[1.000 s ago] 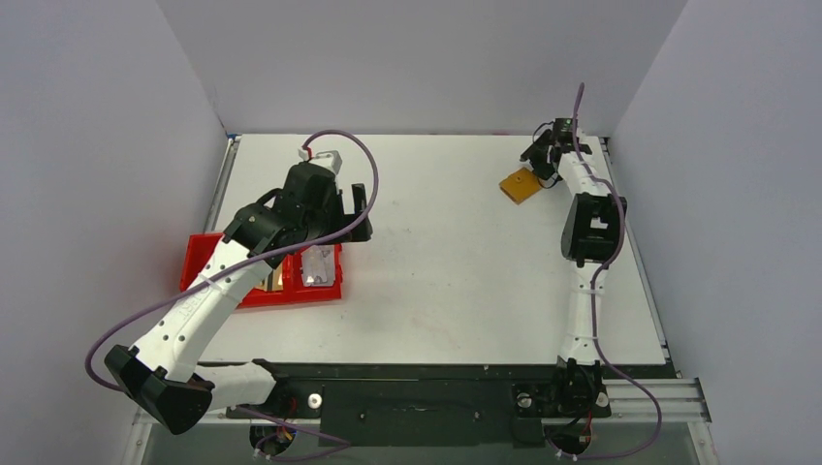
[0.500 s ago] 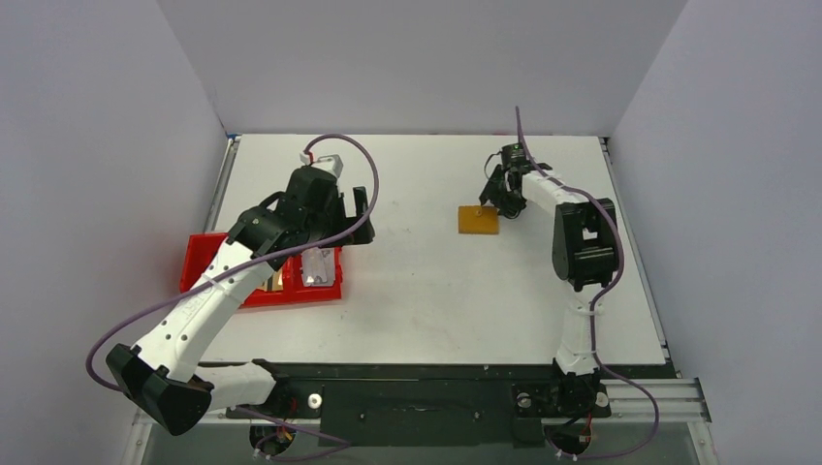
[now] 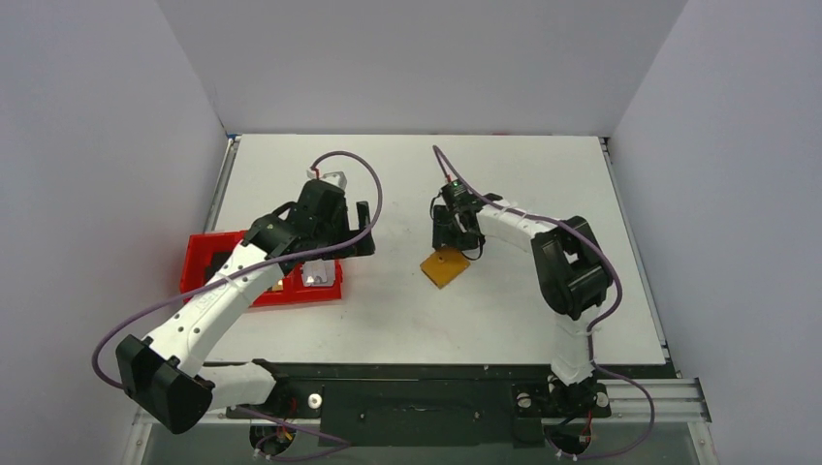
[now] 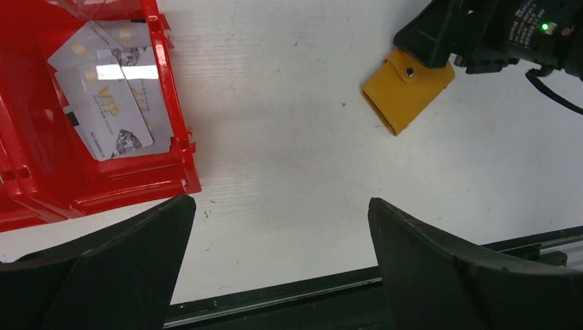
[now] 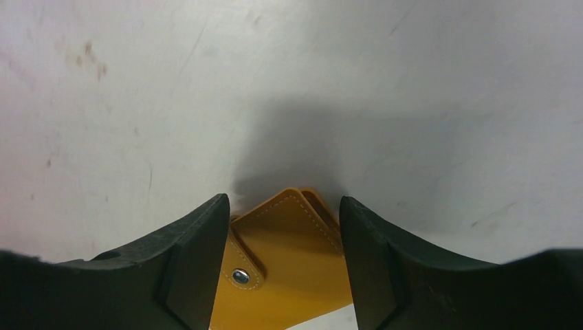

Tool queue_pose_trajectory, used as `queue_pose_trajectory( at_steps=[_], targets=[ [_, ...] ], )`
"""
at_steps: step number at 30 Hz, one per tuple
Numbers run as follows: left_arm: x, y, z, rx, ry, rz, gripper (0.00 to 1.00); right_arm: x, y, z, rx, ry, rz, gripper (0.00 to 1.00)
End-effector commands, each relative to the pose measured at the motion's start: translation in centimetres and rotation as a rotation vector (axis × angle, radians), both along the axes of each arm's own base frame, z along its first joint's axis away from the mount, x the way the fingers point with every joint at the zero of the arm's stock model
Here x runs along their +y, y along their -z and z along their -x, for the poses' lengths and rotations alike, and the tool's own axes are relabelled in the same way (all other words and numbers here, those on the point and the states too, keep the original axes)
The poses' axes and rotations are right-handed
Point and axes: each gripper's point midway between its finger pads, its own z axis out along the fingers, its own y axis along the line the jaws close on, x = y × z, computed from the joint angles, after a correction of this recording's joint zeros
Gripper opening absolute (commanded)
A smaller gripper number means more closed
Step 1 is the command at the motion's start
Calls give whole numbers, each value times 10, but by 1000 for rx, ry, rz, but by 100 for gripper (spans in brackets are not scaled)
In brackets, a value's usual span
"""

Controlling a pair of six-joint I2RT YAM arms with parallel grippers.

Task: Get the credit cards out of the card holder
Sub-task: Move the card holder to the center of the board, then open the card holder at the center of the board.

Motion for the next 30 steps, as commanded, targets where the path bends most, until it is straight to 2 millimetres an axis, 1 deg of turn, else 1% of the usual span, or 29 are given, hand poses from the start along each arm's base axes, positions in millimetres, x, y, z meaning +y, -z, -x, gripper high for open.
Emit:
queue_pose_trajectory(
  at_steps=[1, 2, 3, 4, 5, 6, 7, 8, 9, 10, 11, 12, 13, 14, 15, 16, 19, 21, 24, 25, 26, 27, 28, 29, 30],
  targets=[
    [-5, 24, -7, 41, -23, 18, 98, 6, -19, 38, 3, -128, 31, 58],
    [-8, 28, -5, 56, -11, 28, 98, 2, -31, 36, -24, -115, 29, 61],
    [-11, 35, -6, 65, -4, 31, 98, -2, -35, 36, -31, -96, 27, 62],
    [-16, 40, -5, 82, 12, 44, 98, -9, -49, 32, -60, -60, 12, 64],
    [-19, 43, -6, 80, 21, 57, 98, -13, -56, 30, -72, -39, 2, 65],
    [-24, 50, -4, 100, 40, 69, 99, -22, -69, 28, -98, 5, -15, 66],
    [-29, 50, -7, 87, 48, 83, 99, -26, -75, 27, -111, 26, -25, 67],
    [-36, 57, -4, 112, 74, 100, 100, -33, -85, 29, -128, 64, -46, 67],
    [-43, 58, -5, 108, 95, 109, 100, -38, -88, 30, -140, 86, -44, 68],
    [-47, 64, -4, 125, 109, 105, 100, -44, -92, 37, -147, 120, -58, 68],
    [-54, 67, -2, 127, 134, 96, 100, -45, -91, 42, -145, 129, -69, 68],
    [-57, 73, -4, 137, 140, 76, 100, -47, -88, 52, -144, 151, -91, 68],
    [-64, 75, -1, 140, 165, 63, 100, -43, -85, 60, -132, 146, -114, 67],
    [-68, 80, -2, 150, 173, 50, 100, -43, -78, 74, -113, 155, -148, 66],
    [-75, 82, 0, 149, 192, 46, 100, -40, -73, 82, -93, 151, -175, 65],
    [-79, 86, -2, 153, 197, 36, 100, -40, -64, 92, -82, 164, -200, 64],
    [-93, 93, -4, 157, 222, 31, 100, -33, -50, 109, -60, 161, -280, 64],
    [-101, 101, -10, 164, 225, 23, 100, -27, -43, 114, -51, 164, -328, 64],
    [-120, 110, -21, 161, 241, 22, 100, -20, -36, 113, -61, 197, -389, 63],
    [-123, 113, -23, 162, 245, 22, 100, -16, -37, 110, -70, 204, -412, 62],
    [-130, 119, -27, 166, 250, 23, 100, -16, -32, 112, -59, 210, -412, 62],
    [-134, 122, -28, 172, 261, 31, 97, -14, -32, 110, -64, 217, -423, 61],
    [-140, 129, -31, 179, 265, 34, 96, -14, -28, 111, -56, 224, -421, 60],
    [-145, 131, -32, 186, 275, 48, 93, -13, -25, 110, -58, 236, -430, 59],
    [-149, 139, -32, 202, 274, 52, 91, -13, -23, 110, -59, 242, -435, 59]
  ],
)
